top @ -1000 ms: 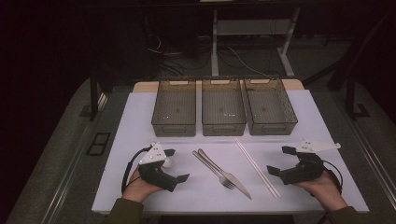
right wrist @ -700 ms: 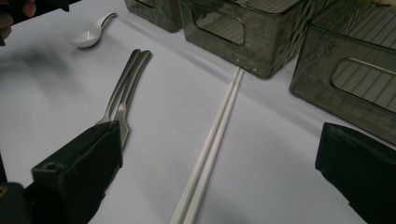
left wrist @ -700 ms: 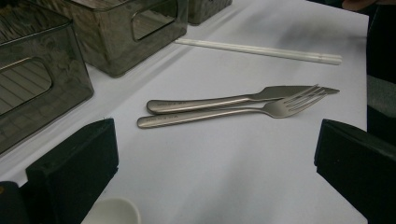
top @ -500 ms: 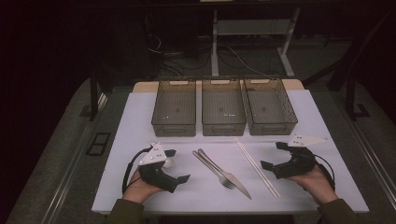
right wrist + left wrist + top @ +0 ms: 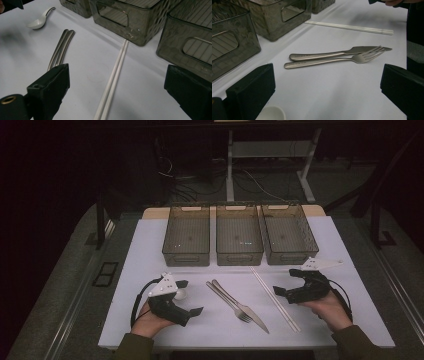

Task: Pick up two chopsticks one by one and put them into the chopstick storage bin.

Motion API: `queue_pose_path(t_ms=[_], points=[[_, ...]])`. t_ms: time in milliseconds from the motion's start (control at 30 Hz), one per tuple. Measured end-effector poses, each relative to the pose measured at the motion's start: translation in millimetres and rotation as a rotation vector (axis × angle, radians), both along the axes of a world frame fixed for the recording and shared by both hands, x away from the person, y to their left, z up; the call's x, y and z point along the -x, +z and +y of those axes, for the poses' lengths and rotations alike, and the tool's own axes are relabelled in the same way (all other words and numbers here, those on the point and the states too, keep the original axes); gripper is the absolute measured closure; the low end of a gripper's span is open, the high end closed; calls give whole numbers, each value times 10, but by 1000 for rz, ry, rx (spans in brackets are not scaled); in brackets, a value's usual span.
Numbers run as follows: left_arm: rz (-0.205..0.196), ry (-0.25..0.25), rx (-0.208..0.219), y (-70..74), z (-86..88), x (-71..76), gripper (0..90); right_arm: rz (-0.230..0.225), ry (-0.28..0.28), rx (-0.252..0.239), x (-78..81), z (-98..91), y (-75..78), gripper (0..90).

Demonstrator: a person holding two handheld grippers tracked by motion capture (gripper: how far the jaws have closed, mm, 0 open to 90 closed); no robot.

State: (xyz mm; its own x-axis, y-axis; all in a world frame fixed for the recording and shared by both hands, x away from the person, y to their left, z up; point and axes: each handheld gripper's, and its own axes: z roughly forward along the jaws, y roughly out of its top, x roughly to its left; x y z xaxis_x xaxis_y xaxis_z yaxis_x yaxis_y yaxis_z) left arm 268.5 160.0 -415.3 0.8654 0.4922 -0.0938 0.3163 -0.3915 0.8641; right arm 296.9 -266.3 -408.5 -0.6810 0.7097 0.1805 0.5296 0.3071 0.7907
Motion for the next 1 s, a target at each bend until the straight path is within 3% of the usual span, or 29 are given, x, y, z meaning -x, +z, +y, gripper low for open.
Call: queue_pose_path(t_ms=[133,333,433,633,1000], points=[[3,-2,-2,1,8,-2,0,-5,1,16,-54,60,-9,143],[6,-1,-1,-2,10,-1,0,15,-7,22,-90,130,-26,169],[5,-2,1,-1,12,-1,0,24,-7,36,-100,158,-45,228],[7,-2,0,-3,14,-2,0,74,-2,57,-91,173,-82,381],[9,-1,1,-4,17,-2,0,123,7,117,-64,209,-151,526]])
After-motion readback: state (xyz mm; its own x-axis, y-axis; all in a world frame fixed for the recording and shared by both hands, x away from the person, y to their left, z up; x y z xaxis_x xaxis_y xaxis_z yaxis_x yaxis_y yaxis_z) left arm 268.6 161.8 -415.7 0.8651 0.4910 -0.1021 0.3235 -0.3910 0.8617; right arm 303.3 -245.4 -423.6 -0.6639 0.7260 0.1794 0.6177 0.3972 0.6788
